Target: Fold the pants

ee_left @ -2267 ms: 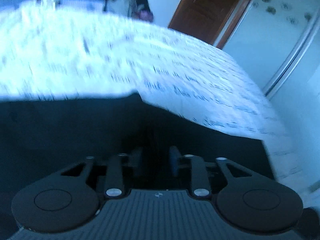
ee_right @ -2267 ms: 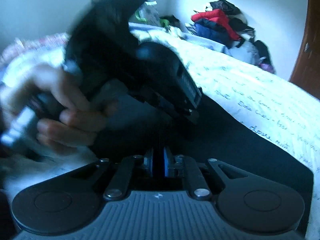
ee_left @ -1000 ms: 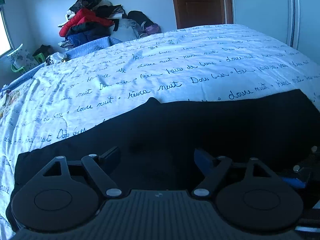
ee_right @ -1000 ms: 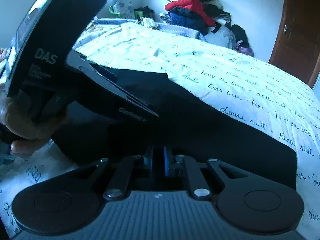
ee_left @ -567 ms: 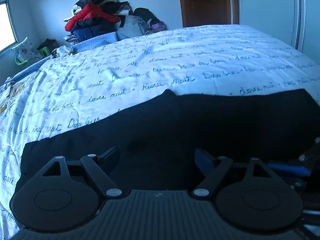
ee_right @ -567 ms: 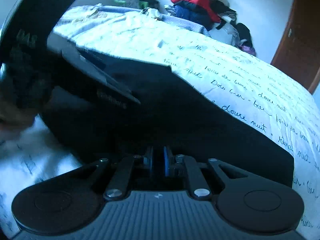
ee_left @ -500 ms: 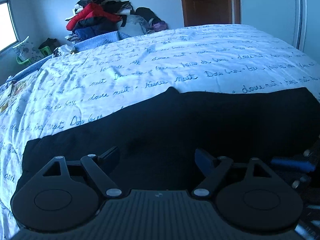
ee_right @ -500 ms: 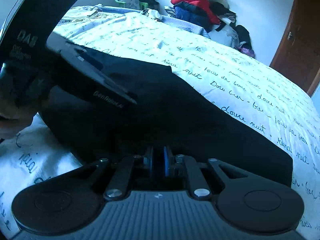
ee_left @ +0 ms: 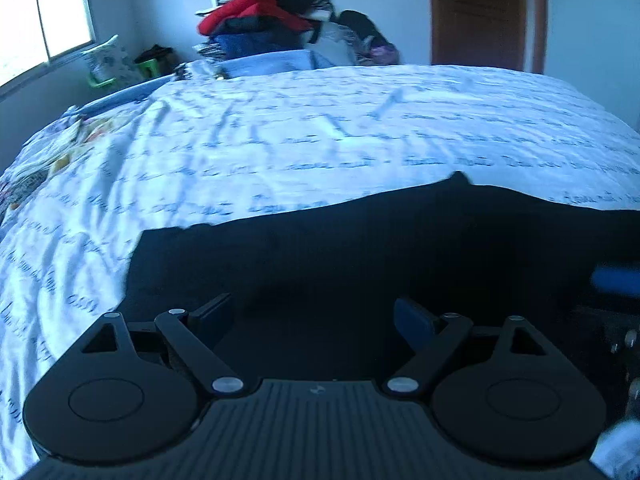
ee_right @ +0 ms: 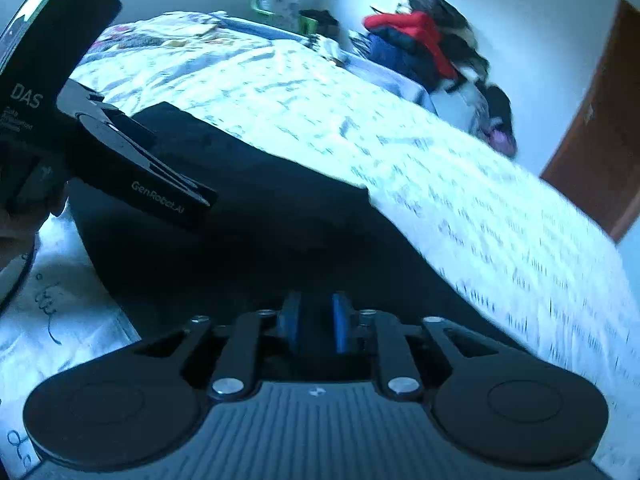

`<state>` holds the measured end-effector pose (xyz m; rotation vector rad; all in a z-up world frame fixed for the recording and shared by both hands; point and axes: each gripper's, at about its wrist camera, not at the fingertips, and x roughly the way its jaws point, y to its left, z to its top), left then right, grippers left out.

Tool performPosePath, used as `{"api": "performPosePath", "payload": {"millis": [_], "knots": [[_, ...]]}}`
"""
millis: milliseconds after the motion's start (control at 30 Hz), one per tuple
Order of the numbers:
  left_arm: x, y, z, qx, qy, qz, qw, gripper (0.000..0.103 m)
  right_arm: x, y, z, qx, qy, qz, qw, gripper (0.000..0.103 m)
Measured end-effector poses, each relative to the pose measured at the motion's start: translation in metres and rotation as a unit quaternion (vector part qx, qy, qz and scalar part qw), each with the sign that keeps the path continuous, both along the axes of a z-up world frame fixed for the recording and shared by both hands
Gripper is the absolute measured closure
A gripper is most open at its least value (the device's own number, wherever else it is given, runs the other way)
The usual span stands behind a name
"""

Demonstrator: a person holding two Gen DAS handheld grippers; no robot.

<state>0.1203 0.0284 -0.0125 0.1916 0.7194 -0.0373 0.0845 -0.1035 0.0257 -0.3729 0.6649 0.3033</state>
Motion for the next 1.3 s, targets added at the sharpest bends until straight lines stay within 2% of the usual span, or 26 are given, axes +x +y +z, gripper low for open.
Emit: {"api": "performPosePath", "payload": {"millis": [33,100,167,233,367,467,567,667,800,900,1000,1067,1100,1133,1200,1300], "knots": [[-0.002,0.006,0.002,-0.002,-0.002,0.008,1.0000,0.015,0.001,0.004,0.002,-0.003,-0.004,0.008,1.000,0.056],[-0.008,0.022,0.006,-0.011,-0.013,0.028,0.9995,0.012,0.004,0.017,0.007,-0.011,-0.017,0.031,0.999,0.040],[-0.013,0.040,0.008,-0.017,-0.021,0.053,0.9982,0.007,0.003,0.031,0.011,-0.024,-0.032,0.056,0.998,0.039],[-0.014,0.057,0.006,-0.017,-0.015,0.073,0.9971,0.007,0.005,0.044,0.013,-0.033,-0.038,0.079,0.996,0.039],[-0.021,0.076,-0.007,-0.007,0.018,0.060,0.9980,0.007,0.006,0.070,0.013,-0.050,-0.046,0.123,0.990,0.039],[-0.037,0.101,0.004,-0.031,0.004,0.069,0.9971,0.008,0.005,0.097,0.016,-0.067,-0.059,0.155,0.984,0.039],[-0.042,0.138,0.016,-0.065,-0.007,0.133,0.9890,0.008,-0.004,0.125,0.015,-0.078,-0.077,0.192,0.975,0.039],[-0.044,0.179,0.025,-0.131,0.000,0.186,0.9738,0.008,-0.009,0.153,0.004,-0.099,-0.081,0.224,0.966,0.039],[-0.046,0.206,0.021,-0.217,0.038,0.201,0.9543,0.009,-0.016,0.179,-0.016,-0.125,-0.087,0.255,0.955,0.039],[-0.049,0.214,0.013,-0.302,0.071,0.180,0.9333,0.009,-0.015,0.192,-0.031,-0.148,-0.092,0.262,0.949,0.040],[-0.044,0.218,0.003,-0.380,0.104,0.158,0.9057,0.008,-0.014,0.204,-0.045,-0.193,-0.135,0.260,0.936,0.042],[-0.039,0.219,-0.005,-0.419,0.121,0.154,0.8866,0.007,-0.013,0.212,-0.055,-0.213,-0.173,0.261,0.925,0.060],[-0.037,0.220,-0.009,-0.439,0.126,0.154,0.8761,0.007,-0.011,0.216,-0.060,-0.222,-0.181,0.265,0.921,0.076],[-0.034,0.221,-0.013,-0.452,0.129,0.155,0.8687,0.007,-0.009,0.218,-0.064,-0.224,-0.182,0.271,0.918,0.086],[-0.028,0.222,-0.019,-0.483,0.131,0.149,0.8527,0.005,-0.003,0.217,-0.063,-0.197,-0.173,0.272,0.926,0.089],[-0.015,0.218,-0.025,-0.523,0.135,0.146,0.8287,0.005,0.013,0.193,-0.028,-0.057,-0.133,0.236,0.961,0.091]]}}
